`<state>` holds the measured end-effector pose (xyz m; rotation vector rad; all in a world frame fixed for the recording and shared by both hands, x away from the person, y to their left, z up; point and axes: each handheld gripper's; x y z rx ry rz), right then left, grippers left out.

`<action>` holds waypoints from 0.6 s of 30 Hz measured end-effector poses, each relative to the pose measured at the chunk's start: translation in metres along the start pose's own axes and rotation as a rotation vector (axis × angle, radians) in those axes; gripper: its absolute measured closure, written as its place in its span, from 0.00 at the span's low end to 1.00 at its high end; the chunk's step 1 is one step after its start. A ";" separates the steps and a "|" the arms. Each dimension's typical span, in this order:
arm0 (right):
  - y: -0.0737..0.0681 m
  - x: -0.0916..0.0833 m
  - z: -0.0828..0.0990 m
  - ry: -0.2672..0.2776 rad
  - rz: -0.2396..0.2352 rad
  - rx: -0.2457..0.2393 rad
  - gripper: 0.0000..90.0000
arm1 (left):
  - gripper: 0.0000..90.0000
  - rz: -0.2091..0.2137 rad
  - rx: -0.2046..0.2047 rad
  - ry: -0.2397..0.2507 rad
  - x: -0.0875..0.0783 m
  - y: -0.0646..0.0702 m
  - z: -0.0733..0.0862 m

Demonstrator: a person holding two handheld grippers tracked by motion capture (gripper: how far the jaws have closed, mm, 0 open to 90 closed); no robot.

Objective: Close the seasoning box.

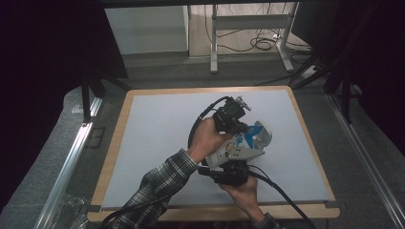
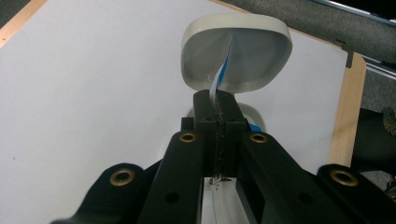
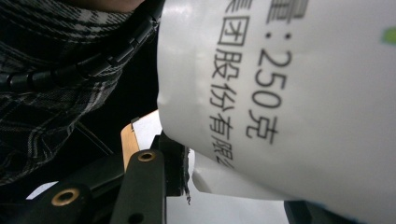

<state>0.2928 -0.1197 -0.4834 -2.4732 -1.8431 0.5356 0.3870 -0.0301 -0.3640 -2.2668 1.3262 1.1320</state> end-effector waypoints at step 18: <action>0.000 0.000 -0.001 0.008 0.002 -0.004 0.69 | 0.99 -0.005 0.006 0.002 0.000 0.001 -0.001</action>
Point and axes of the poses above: each handheld gripper's, and its own axes: x roughly forward along the jaws, z roughly out of its underside, y roughly to its right, and after that the axes turned 7 degrees about -x, right-handed
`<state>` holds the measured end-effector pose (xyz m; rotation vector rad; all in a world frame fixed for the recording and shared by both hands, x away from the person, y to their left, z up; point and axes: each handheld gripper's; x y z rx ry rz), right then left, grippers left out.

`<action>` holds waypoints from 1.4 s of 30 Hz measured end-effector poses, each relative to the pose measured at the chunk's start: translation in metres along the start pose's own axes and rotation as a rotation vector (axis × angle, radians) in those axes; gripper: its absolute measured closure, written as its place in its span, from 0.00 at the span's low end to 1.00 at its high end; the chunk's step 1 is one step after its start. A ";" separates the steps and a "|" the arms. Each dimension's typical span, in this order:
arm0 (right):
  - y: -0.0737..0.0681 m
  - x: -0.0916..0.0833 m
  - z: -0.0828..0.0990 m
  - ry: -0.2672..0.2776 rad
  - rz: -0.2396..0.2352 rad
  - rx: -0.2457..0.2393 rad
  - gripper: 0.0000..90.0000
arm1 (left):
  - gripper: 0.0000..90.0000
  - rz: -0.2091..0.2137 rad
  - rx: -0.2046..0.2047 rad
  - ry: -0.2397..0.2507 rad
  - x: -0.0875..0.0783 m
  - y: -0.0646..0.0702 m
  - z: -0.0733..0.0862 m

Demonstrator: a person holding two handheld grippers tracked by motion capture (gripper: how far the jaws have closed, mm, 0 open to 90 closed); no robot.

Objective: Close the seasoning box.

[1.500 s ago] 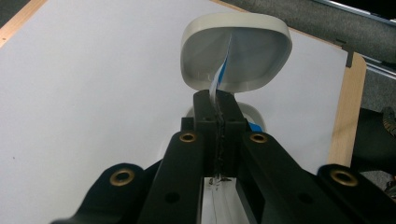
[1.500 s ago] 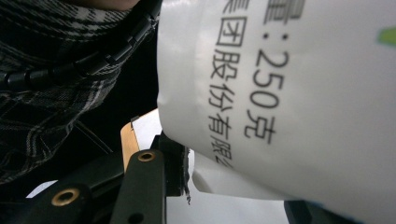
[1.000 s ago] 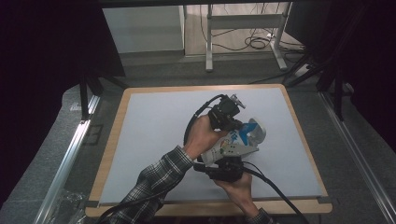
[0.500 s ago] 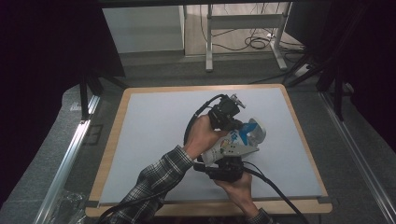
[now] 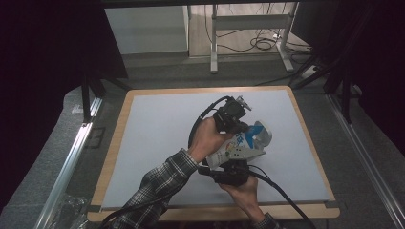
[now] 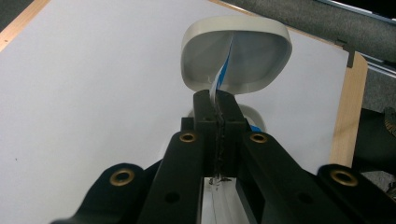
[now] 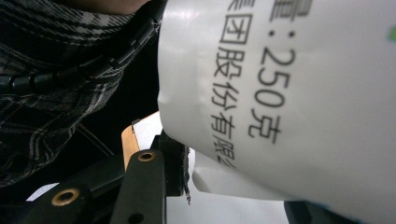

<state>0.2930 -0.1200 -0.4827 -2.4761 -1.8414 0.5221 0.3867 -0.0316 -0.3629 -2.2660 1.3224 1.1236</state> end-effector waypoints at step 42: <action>-0.001 0.000 0.000 0.002 -0.004 0.005 0.69 | 0.99 -0.001 0.000 -0.001 0.001 0.000 0.001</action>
Point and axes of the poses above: each handheld gripper's, and its own axes: x roughly forward along the jaws, z roughly out of its underside, y roughly to its right, and after that the axes turned 7 degrees about -x, right-handed
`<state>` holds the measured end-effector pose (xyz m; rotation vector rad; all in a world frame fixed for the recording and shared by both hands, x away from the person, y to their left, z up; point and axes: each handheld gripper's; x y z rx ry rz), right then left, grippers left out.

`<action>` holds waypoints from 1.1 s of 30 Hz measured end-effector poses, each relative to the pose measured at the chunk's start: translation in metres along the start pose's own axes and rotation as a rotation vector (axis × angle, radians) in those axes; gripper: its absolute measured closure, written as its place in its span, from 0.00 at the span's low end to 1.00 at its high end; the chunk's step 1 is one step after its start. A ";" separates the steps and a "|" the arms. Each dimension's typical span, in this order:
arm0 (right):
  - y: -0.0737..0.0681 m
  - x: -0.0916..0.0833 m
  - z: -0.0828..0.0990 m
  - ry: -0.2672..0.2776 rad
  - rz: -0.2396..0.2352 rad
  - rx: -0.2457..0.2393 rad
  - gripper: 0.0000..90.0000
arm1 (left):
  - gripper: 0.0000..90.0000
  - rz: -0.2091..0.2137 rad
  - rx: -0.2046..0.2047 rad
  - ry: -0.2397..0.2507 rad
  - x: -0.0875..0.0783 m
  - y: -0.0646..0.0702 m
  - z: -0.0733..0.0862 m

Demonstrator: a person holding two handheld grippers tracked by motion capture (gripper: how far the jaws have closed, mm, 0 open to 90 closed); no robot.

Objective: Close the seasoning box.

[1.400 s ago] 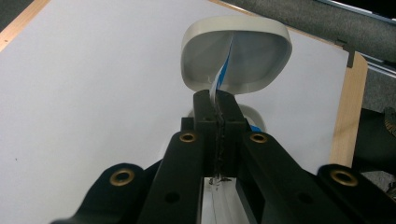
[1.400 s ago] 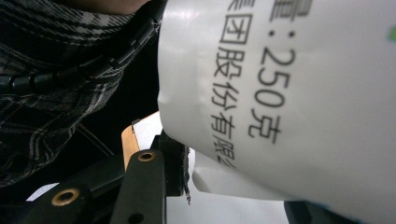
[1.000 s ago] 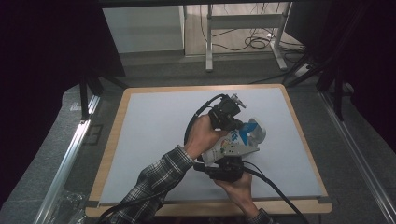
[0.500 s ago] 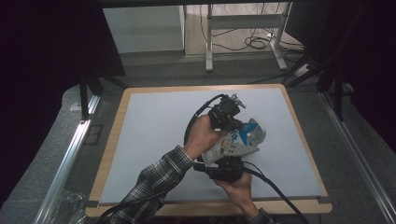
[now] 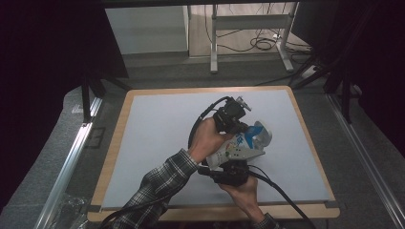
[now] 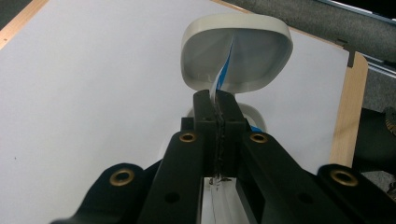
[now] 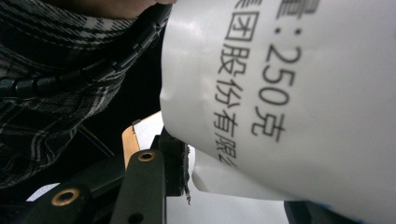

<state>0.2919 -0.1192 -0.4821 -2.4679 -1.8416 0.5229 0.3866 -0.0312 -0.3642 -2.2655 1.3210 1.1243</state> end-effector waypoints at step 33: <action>0.000 -0.001 -0.001 0.004 0.006 -0.014 0.69 | 0.99 0.004 -0.002 0.002 0.002 0.000 0.000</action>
Point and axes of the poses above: each handheld gripper's, and its own axes: x roughly forward along the jaws, z roughly out of its underside, y roughly to its right, and after that the axes turned 7 degrees about -x, right-handed
